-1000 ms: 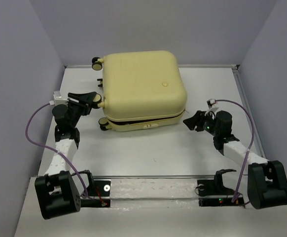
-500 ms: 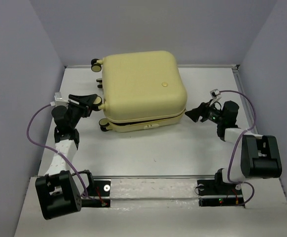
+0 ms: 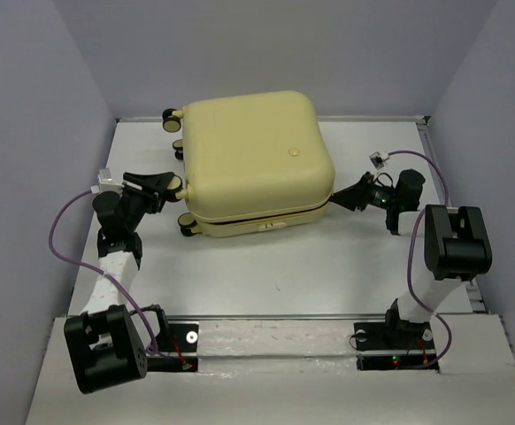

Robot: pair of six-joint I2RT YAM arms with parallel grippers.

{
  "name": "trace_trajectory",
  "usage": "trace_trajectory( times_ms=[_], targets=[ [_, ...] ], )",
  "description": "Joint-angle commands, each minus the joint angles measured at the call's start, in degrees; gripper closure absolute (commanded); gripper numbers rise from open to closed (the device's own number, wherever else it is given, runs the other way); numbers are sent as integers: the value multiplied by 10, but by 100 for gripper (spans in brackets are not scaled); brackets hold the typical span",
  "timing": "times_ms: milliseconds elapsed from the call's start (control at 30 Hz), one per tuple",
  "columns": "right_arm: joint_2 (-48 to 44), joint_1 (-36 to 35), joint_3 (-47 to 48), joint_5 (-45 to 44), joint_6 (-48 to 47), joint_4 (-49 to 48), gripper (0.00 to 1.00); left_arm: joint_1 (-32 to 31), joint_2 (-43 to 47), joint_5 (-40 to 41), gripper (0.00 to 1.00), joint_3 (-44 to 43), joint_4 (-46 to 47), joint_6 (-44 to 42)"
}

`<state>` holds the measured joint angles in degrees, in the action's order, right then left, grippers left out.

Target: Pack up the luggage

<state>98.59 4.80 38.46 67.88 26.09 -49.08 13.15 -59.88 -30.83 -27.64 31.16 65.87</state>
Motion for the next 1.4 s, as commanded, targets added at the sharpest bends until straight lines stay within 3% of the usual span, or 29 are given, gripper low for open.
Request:
trace_trajectory(
  times_ms=[0,33,167,333,367,433,500,533,567,633,733,800,900,1000,1067,1133,1167,1200,1233,1267,1300,1367],
  targets=[
    [13,-7,-2,47,81,-135,62,-5,5,-28,94,-14,51,-46],
    [16,-7,3,46,80,-126,73,-6,3,-30,94,-12,51,-46],
    [6,-7,1,31,72,-104,92,-5,2,-33,94,-8,56,-46],
    [-73,-20,-49,-17,55,-57,93,-9,3,-41,94,0,74,-28],
    [-97,-29,-61,-31,36,-12,93,-12,5,-41,94,1,78,-24],
    [-154,-71,-76,-127,-23,93,93,-23,5,-40,94,7,89,-18],
    [-238,-212,-87,-247,-106,226,93,-30,0,-38,94,13,101,-6],
    [-256,-262,-101,-346,-109,226,93,-40,-2,-36,94,22,117,-1],
    [-266,-303,-115,-384,-98,211,93,-47,-8,-34,94,27,124,2],
    [-262,-399,-148,-517,-21,137,93,-70,-16,-22,94,47,147,10],
    [-227,-429,-111,-620,-21,150,93,-90,-23,-16,94,64,166,17],
    [-232,-429,-80,-637,-42,180,93,-98,-26,-17,94,70,172,15],
    [-238,-445,-45,-591,-39,194,93,-98,-33,-7,94,77,183,9],
    [-249,-566,-97,-646,-41,161,93,-98,-54,-13,94,79,203,19],
    [-194,-596,-108,-628,-20,161,93,-98,-64,-12,94,89,228,29],
    [-147,-596,-57,-586,-23,162,93,-110,-65,6,94,101,252,45],
    [-120,-581,24,-609,-53,238,93,-116,-63,11,94,101,254,43],
    [-121,-560,25,-635,-54,253,93,-123,-61,17,94,100,254,43],
    [-158,-532,39,-598,-23,218,93,-128,-55,23,94,98,247,38],
    [-159,-507,13,-564,-7,187,93,-126,-53,24,94,96,246,39],
    [-217,-497,-55,-555,-3,178,93,-125,-52,27,94,94,247,41],
    [-254,-497,-97,-560,-11,225,93,-129,-62,43,94,77,249,41]
  ],
)
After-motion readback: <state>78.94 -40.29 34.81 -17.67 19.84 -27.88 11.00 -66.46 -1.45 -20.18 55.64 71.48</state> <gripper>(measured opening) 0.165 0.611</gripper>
